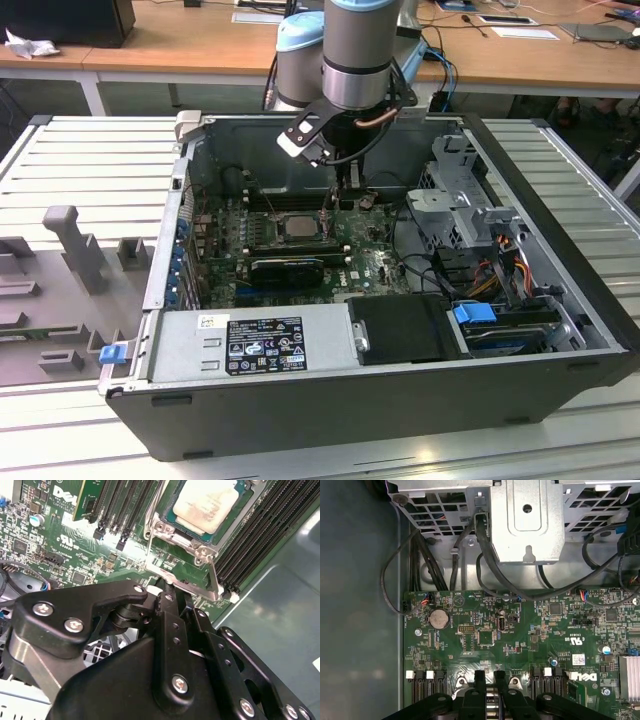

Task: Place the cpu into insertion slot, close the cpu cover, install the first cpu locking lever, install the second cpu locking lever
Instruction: 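Close the cpu cover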

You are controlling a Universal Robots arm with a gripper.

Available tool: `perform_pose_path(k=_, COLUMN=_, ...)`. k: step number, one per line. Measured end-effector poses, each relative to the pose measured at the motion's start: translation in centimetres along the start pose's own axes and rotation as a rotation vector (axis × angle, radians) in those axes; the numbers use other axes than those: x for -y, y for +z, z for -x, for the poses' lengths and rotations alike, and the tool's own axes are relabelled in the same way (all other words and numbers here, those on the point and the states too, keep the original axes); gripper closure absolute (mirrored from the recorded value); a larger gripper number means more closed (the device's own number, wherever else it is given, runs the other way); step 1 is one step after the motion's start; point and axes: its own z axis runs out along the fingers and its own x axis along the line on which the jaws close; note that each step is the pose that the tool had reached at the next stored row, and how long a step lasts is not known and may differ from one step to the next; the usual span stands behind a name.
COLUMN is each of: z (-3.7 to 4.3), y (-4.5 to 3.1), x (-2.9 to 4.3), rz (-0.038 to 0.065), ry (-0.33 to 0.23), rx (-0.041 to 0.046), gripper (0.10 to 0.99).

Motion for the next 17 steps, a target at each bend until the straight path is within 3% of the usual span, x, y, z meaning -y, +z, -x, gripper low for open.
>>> perform_pose_path(k=17, z=0.01, y=-0.03, x=0.39, rz=0.000, ry=0.000, rx=0.0000, gripper=0.875)
